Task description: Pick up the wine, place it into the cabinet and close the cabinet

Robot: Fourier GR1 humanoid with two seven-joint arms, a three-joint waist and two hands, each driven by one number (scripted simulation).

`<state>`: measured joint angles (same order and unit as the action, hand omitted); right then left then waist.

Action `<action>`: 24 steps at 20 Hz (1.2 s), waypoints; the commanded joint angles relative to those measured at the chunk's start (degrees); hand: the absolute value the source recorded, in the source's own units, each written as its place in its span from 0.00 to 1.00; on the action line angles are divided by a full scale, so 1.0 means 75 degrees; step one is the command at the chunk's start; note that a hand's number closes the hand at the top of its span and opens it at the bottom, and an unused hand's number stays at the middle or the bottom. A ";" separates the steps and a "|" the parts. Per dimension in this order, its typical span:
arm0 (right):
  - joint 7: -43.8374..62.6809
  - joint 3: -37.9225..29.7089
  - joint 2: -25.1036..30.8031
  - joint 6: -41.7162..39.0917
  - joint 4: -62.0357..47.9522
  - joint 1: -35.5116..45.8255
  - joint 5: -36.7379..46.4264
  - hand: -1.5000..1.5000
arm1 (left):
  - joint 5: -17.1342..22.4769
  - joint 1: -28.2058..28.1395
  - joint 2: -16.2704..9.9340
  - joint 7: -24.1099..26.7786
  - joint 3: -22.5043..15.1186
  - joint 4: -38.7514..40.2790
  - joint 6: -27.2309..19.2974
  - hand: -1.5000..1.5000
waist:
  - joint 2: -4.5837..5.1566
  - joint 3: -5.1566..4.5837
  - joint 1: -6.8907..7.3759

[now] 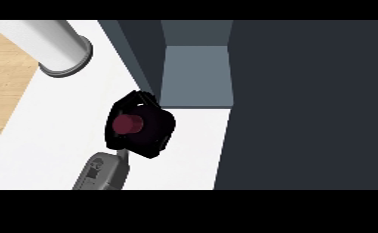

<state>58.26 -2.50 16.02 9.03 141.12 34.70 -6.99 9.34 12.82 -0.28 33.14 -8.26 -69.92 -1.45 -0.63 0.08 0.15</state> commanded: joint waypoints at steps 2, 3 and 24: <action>0.0072 0.0146 -0.0239 0.0049 0.0487 -0.0387 -0.0298 0.00 | 0.0405 -0.0485 0.0035 -0.1738 -0.1050 -0.2324 -0.0810 1.00 | 0.0017 -0.0003 0.0056; 0.0643 -0.0018 -0.0015 0.0061 0.0800 -0.0153 -0.0626 0.00 | 0.0545 -0.0118 0.0036 -0.1898 -0.1182 -0.2269 -0.1304 1.00 | 0.0013 -0.0007 -0.0043; 0.0261 -0.0139 -0.0154 -0.0237 0.0963 -0.0676 -0.0789 0.00 | 0.0441 0.3539 0.0037 -0.4145 -0.1423 -0.1069 -0.4289 1.00 | 0.0070 -0.0009 -0.0131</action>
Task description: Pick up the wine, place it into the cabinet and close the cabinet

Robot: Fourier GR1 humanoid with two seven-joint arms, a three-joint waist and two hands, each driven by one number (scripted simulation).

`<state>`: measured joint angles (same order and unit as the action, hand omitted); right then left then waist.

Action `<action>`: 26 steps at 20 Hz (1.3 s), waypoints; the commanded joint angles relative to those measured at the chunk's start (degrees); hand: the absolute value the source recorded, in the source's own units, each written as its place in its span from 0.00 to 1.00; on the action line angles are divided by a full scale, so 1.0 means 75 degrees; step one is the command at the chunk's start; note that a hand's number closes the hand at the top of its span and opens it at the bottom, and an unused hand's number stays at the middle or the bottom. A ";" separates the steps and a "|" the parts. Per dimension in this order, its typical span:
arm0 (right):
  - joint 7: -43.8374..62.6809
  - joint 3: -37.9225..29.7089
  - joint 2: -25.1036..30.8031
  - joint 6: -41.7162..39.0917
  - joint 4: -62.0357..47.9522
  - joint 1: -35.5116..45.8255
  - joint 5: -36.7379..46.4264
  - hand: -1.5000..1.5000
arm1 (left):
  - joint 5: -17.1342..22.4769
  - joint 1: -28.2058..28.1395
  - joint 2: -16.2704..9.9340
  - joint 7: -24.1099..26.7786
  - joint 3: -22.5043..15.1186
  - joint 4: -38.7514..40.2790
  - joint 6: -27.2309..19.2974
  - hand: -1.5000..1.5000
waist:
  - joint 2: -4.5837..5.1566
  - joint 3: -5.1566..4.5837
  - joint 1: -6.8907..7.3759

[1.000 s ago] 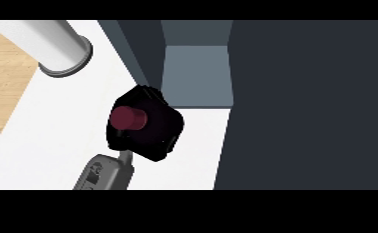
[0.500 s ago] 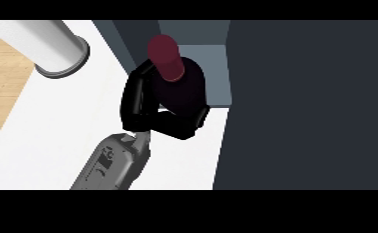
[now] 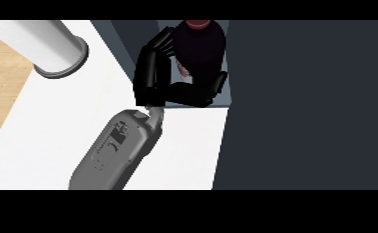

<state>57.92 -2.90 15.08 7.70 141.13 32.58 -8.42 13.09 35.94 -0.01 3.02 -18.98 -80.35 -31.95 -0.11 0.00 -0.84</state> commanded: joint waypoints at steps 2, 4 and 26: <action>0.0285 -0.0622 0.0154 -0.0192 0.0757 -0.0221 -0.1051 0.00 | -0.0372 0.0325 -0.0229 0.0359 0.0039 0.0714 0.0009 1.00 | 0.0003 0.0006 -0.0005; 0.0297 -0.0524 0.0112 -0.0175 0.0885 -0.0322 -0.0921 0.00 | -0.0473 0.0479 -0.0001 0.0681 -0.0325 0.1197 -0.0334 1.00 | 0.0007 0.0004 -0.0044; 0.0165 -0.0894 0.0081 -0.0334 0.0345 0.0049 -0.1351 0.00 | 0.0943 0.1152 0.0002 0.2351 -0.0406 0.4057 -0.0223 1.00 | 0.0018 0.0000 -0.0088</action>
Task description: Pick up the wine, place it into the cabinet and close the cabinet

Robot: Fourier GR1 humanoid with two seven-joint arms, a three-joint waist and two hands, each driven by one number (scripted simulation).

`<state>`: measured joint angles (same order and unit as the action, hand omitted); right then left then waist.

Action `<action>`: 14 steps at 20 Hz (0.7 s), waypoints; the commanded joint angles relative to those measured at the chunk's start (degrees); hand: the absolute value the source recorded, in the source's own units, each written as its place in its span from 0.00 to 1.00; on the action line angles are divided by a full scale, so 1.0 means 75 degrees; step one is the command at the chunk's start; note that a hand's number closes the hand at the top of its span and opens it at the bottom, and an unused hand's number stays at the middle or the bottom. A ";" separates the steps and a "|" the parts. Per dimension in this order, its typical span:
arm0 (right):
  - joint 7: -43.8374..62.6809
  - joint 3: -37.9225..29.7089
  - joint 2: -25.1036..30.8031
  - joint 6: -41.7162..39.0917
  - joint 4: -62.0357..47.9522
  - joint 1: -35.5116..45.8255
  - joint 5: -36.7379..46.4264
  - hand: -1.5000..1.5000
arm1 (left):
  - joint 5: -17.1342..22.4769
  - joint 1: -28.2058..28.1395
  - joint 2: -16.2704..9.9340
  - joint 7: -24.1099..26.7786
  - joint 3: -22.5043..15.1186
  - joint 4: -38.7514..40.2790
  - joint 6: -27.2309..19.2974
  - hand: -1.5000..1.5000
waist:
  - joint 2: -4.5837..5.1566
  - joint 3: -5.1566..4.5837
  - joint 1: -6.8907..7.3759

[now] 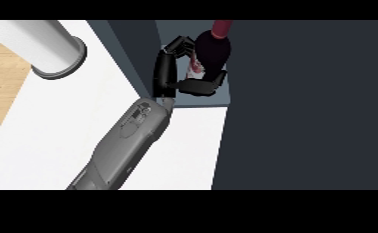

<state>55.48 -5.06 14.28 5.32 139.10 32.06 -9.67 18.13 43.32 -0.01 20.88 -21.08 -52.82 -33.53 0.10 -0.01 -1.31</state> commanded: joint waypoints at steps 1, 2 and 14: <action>0.0275 0.0196 -0.0216 0.0000 0.1154 -0.0550 -0.0548 0.00 | 0.0389 0.0267 0.0002 0.0639 -0.0020 0.0949 -0.0147 1.00 | 0.0019 -0.0001 -0.0127; 0.0321 0.0240 -0.0151 0.0100 0.0643 -0.0063 -0.0427 0.00 | 0.0562 -0.0188 0.0002 0.0590 -0.0821 0.0586 -0.0392 1.00 | 0.0003 -0.0004 -0.0063; 0.0370 0.0324 -0.0145 0.0136 0.0334 0.0173 -0.0253 0.00 | 0.1140 0.0364 0.0002 0.2274 -0.0181 0.2735 -0.0019 1.00 | 0.0033 -0.0009 -0.0086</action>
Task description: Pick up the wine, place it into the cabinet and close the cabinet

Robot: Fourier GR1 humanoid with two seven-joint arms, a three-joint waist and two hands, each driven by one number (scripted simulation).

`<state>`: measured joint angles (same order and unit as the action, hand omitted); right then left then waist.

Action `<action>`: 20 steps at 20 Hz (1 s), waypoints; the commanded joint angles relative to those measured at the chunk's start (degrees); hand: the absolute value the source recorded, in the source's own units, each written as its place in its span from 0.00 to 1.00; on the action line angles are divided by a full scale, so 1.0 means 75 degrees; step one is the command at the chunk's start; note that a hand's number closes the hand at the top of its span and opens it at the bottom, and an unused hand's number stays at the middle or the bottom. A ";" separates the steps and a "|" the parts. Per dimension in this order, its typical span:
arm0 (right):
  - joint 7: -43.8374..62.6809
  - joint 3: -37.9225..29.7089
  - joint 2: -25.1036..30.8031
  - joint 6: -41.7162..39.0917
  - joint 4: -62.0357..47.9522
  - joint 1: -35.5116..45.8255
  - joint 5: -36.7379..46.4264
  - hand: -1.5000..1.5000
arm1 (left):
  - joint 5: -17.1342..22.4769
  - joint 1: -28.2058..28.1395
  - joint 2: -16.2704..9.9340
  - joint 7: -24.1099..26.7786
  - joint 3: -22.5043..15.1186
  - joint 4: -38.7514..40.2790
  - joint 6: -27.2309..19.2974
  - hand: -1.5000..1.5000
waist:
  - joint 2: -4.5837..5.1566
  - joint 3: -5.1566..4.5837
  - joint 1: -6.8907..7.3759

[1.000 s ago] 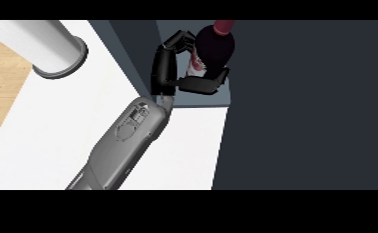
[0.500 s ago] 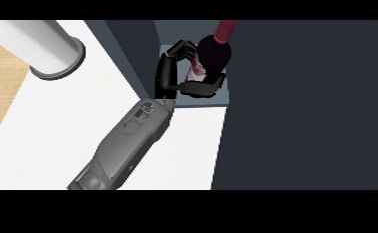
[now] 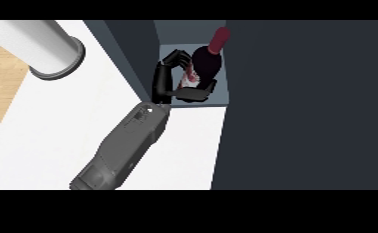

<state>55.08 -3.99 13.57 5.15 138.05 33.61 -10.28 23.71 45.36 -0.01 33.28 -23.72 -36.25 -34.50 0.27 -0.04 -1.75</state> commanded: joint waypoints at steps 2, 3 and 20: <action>-0.0255 -0.0445 0.0002 -0.0304 0.0462 -0.0526 -0.0842 0.00 | 0.0600 0.0566 0.0001 0.0600 0.0452 0.0891 0.0256 1.00 | 0.0038 0.0004 -0.0086; 0.0366 -0.0671 0.0239 -0.0243 0.0971 -0.0338 -0.1151 0.00 | 0.0481 0.0277 0.0001 0.0951 0.0629 0.0989 0.0507 1.00 | 0.0011 0.0003 -0.0086; 0.0153 0.0157 -0.0176 -0.0078 0.0639 -0.0293 -0.0337 0.00 | 0.1398 0.1963 0.0001 0.1168 0.1508 0.3009 0.0949 1.00 | 0.0065 -0.0002 -0.0221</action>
<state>54.47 -3.68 12.62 4.37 138.14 33.33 -11.24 33.31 57.29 -0.01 42.29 -13.08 -15.82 -26.69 0.76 -0.08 -3.08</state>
